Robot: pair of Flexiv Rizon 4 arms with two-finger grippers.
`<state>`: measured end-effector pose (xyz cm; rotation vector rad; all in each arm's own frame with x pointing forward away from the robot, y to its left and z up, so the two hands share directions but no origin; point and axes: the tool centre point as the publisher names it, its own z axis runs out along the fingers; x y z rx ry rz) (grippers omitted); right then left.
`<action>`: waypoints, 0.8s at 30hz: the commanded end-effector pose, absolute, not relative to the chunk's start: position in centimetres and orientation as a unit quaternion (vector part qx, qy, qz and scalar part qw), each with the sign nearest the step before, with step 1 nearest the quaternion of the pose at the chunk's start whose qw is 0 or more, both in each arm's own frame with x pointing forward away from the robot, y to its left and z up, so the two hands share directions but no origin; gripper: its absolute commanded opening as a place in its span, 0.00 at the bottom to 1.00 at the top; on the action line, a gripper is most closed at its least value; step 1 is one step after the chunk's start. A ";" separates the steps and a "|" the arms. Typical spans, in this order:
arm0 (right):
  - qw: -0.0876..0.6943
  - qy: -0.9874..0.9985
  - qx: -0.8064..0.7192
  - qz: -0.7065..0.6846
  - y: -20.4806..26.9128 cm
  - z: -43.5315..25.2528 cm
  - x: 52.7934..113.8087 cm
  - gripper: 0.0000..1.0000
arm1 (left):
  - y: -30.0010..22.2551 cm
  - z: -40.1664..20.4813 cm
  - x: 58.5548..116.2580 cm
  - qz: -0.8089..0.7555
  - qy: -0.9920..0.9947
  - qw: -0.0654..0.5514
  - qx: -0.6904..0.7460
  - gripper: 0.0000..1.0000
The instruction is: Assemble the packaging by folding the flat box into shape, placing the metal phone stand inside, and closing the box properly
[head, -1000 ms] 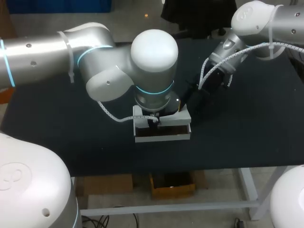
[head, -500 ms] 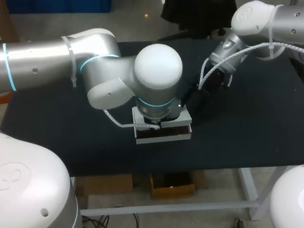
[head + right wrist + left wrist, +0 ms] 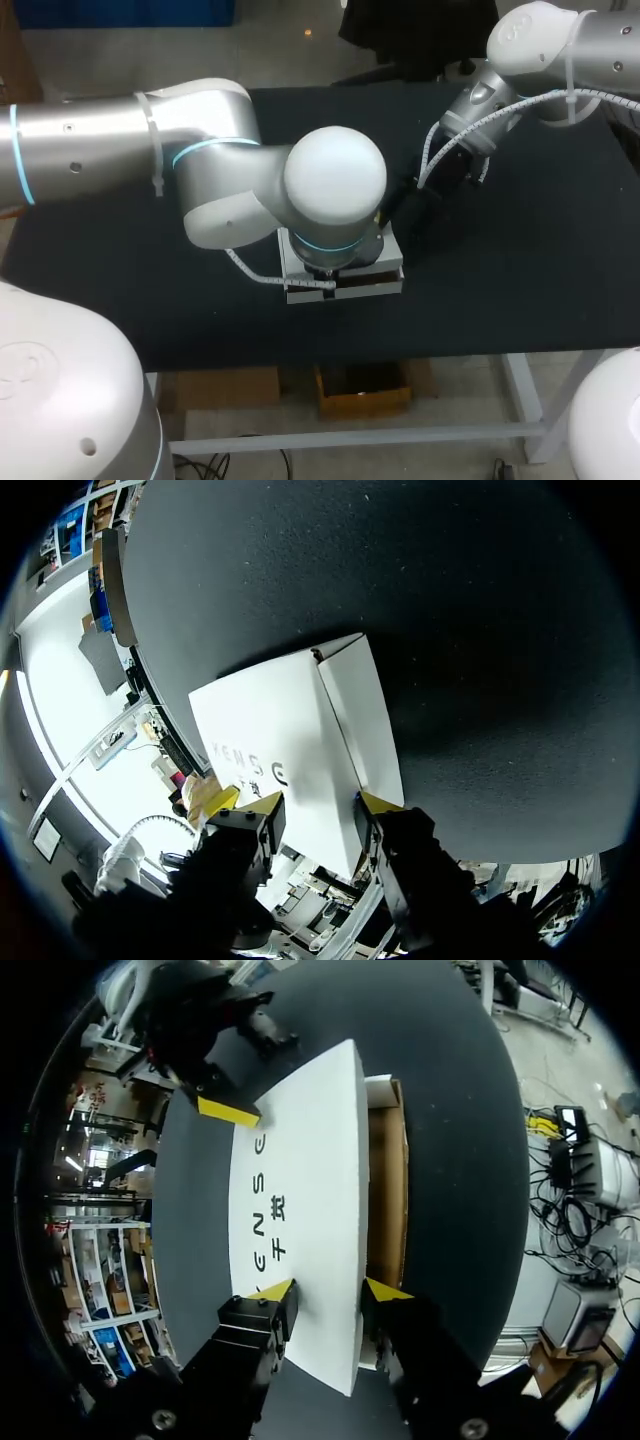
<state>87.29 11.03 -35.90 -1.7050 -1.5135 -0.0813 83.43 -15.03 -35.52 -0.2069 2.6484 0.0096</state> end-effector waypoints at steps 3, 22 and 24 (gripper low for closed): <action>0.420 -0.603 -0.678 -0.031 11.0 -35.9 87.5 0.42 | -15.2 -36.0 83.2 0.004 0.966 0.247 -0.076 0.42; 0.418 -0.604 -0.678 -0.032 11.0 -35.7 87.3 0.23 | -15.1 -36.5 83.0 0.003 0.964 0.258 -0.070 0.44; 0.418 -0.603 -0.679 -0.032 11.0 -35.8 87.2 0.23 | -15.1 -36.5 82.9 0.003 0.964 0.258 -0.069 0.43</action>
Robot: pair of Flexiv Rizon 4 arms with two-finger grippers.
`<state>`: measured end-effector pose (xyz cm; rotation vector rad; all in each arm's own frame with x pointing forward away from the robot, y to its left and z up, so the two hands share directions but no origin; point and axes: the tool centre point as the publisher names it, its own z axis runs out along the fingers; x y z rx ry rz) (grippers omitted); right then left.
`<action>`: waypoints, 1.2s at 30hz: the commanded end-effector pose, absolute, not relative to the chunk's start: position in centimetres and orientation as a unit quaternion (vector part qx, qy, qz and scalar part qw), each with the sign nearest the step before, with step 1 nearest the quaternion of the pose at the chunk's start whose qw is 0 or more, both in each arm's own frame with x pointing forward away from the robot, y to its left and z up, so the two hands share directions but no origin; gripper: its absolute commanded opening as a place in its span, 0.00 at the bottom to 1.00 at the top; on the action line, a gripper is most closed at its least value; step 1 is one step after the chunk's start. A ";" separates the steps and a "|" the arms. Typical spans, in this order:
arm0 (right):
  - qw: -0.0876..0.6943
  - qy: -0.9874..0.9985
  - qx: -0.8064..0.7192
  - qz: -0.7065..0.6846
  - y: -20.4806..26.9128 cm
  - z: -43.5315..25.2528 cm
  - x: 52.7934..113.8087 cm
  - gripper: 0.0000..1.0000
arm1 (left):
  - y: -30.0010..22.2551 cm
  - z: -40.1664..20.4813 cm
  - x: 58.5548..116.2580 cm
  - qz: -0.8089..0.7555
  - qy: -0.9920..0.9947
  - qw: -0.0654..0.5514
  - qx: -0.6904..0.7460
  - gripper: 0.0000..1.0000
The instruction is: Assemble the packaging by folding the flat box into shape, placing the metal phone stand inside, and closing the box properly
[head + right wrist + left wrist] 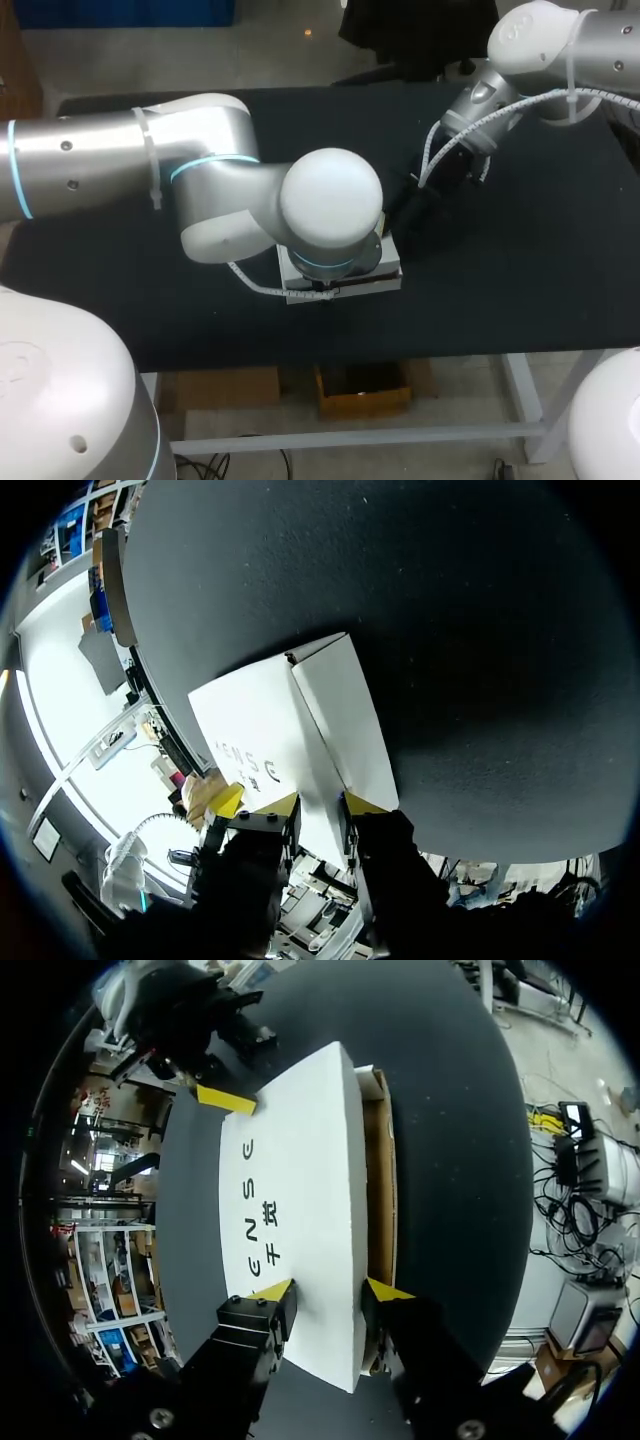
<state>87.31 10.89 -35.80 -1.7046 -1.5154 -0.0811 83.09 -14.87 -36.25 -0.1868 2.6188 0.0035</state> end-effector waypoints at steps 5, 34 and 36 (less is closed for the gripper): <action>0.417 -0.602 -0.680 -0.032 10.8 -35.8 87.1 0.24 | -15.0 -36.5 82.9 0.003 0.963 0.261 -0.068 0.43; 0.407 -0.601 -0.687 -0.040 9.4 -35.1 85.7 0.22 | -15.3 -36.7 82.6 0.009 0.961 0.272 -0.058 0.43; 0.404 -0.602 -0.688 -0.043 9.3 -34.9 85.4 0.02 | -15.3 -36.6 82.6 0.009 0.960 0.272 -0.058 0.43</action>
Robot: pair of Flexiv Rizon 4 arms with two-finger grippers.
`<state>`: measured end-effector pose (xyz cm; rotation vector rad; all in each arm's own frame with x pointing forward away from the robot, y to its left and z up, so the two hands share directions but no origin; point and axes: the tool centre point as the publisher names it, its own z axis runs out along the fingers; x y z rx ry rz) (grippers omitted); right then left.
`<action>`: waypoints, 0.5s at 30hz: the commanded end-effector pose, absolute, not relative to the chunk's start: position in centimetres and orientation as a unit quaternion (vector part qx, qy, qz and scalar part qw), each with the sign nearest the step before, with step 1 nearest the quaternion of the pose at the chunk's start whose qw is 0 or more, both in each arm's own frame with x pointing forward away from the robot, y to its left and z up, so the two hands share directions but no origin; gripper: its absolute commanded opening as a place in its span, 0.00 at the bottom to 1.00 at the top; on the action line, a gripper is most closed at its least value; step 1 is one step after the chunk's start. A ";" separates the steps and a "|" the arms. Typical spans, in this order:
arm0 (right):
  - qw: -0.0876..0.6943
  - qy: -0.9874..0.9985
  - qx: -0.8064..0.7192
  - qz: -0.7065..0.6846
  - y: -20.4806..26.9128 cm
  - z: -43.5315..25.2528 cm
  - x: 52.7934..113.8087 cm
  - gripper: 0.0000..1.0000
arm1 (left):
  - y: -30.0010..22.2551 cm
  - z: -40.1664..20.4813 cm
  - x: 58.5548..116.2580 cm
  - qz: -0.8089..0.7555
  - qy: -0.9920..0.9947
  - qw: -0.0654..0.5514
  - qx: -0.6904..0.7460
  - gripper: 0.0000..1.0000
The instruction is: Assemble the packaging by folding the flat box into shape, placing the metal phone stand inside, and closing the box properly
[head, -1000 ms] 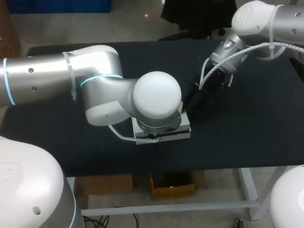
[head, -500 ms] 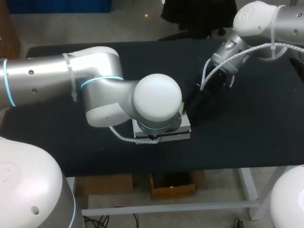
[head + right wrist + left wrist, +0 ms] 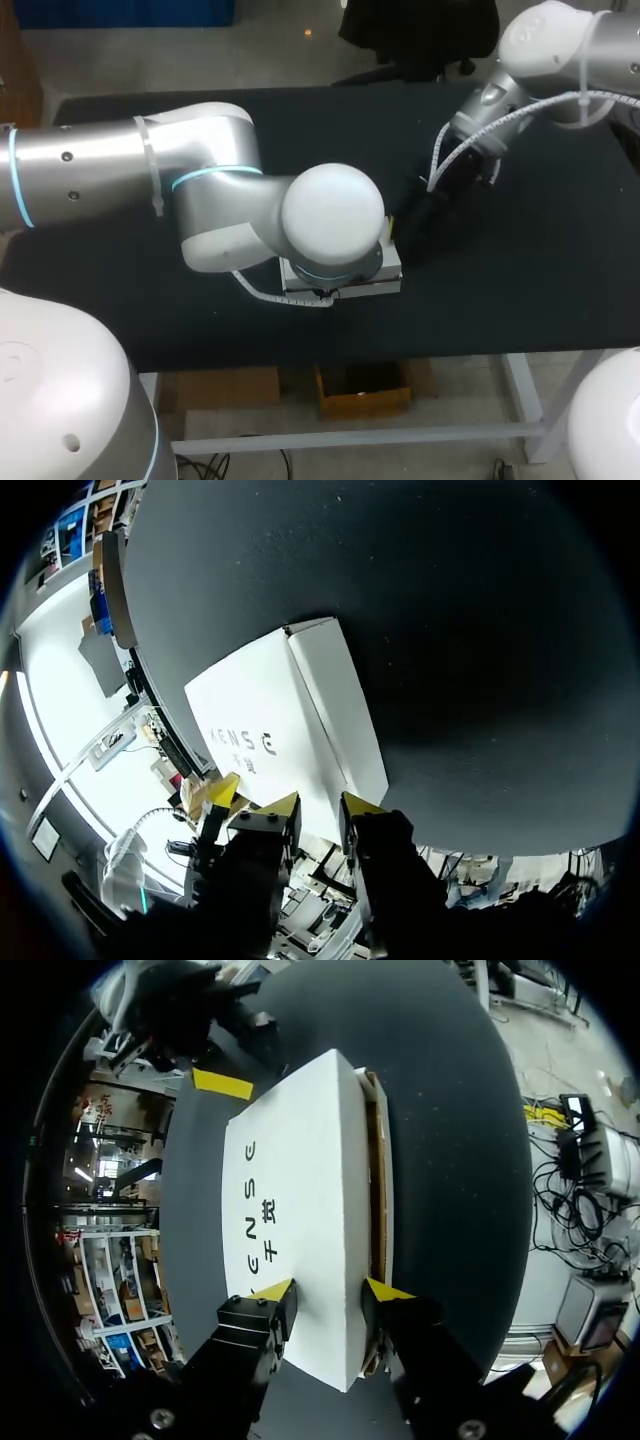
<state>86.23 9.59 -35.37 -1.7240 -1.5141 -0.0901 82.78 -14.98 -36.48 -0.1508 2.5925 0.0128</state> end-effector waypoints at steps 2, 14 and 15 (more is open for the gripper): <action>0.400 -0.603 -0.689 -0.046 9.3 -34.7 85.2 0.00 | -15.3 -36.6 82.6 0.009 0.960 0.273 -0.057 0.43; 0.375 -0.627 -0.680 -0.060 10.1 -33.2 83.5 0.00 | -15.3 -36.4 82.4 0.009 0.959 0.276 -0.058 0.44; 0.373 -0.628 -0.680 -0.060 10.2 -33.2 83.4 0.00 | -15.3 -36.4 82.4 0.009 0.959 0.277 -0.058 0.44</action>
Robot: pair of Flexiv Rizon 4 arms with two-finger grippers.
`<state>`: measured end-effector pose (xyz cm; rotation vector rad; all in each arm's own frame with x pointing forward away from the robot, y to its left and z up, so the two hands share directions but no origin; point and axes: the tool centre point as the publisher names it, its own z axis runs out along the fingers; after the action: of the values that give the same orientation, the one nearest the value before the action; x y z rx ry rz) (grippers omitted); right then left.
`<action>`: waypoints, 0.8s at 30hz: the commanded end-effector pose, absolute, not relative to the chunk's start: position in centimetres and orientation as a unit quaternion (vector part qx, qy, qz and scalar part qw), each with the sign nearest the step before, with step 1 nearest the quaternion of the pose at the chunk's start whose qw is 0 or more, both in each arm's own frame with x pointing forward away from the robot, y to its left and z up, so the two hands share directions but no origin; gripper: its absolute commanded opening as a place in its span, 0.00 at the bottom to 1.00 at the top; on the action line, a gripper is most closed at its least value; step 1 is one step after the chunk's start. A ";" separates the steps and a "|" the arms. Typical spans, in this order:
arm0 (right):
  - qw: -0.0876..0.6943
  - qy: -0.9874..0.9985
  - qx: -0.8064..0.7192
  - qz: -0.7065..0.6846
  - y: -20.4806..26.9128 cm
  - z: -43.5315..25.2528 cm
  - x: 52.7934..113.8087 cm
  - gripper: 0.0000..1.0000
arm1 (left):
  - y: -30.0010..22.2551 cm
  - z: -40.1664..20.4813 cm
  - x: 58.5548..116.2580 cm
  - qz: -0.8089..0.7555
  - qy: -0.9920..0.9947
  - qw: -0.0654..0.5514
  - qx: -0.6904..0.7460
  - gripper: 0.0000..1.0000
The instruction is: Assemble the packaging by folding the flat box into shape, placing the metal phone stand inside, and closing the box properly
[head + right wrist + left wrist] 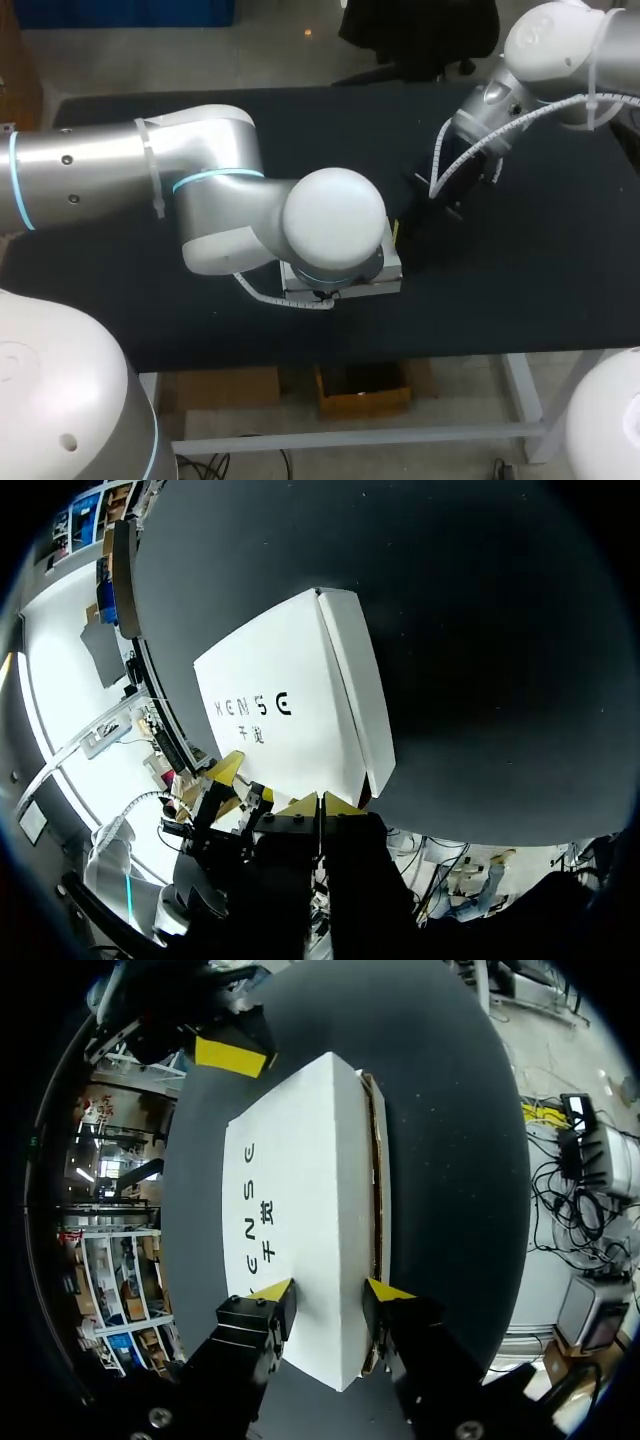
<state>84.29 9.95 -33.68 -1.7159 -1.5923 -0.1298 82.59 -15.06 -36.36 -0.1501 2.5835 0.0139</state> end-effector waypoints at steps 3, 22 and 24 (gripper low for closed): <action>0.370 -0.634 -0.677 -0.059 10.5 -33.4 83.1 0.00 | -15.3 -36.4 82.4 0.009 0.959 0.276 -0.058 0.44; 0.377 -0.635 -0.673 -0.046 10.8 -34.9 82.8 0.00 | -15.3 -36.5 82.5 0.009 0.959 0.276 -0.058 0.43; 0.377 -0.634 -0.673 -0.045 10.8 -35.0 82.8 0.00 | -15.3 -36.5 82.5 0.009 0.959 0.276 -0.058 0.43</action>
<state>82.62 10.80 -34.87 -1.7310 -1.6249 -0.1212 82.52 -15.10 -36.35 -0.1531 2.5833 0.0162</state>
